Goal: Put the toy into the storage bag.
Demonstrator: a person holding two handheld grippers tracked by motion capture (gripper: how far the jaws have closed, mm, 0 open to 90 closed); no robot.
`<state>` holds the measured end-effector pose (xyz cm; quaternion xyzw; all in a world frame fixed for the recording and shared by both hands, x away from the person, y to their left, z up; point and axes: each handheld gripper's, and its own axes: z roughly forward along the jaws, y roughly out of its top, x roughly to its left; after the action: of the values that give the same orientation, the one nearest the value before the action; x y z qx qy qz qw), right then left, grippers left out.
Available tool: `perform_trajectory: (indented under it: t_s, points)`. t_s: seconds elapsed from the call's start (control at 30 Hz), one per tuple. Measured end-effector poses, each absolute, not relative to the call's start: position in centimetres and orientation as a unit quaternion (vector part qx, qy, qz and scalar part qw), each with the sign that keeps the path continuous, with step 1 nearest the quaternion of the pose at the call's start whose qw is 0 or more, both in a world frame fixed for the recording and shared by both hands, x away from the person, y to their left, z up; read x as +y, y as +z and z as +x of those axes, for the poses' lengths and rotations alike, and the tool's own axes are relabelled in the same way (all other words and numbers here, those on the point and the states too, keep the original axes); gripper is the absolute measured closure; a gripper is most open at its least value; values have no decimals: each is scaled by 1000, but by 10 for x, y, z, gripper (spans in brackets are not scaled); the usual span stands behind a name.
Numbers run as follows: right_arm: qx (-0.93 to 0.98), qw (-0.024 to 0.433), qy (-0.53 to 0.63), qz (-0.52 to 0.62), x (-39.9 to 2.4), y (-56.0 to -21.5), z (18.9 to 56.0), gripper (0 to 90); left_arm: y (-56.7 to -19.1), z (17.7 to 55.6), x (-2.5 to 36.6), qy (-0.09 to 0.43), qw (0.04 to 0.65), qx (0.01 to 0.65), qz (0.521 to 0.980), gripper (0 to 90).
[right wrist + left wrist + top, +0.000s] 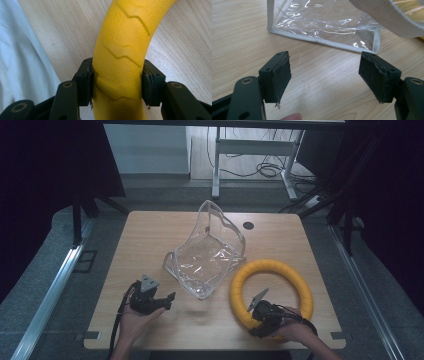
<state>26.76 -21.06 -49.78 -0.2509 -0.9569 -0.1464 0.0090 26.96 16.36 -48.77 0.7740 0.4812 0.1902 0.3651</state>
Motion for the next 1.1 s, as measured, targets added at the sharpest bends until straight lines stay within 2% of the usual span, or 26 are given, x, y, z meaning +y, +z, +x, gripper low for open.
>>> perform_trajectory:
  t_s: [0.5,1.1]
  points:
    - [-901,78,-310,-294,-258,-445,285,518,-486,270,170,197,376,495,758,254]
    - [-845,88,-415,-324,-293,-417,298,520,-486,270,171,204,377,499,754,252]
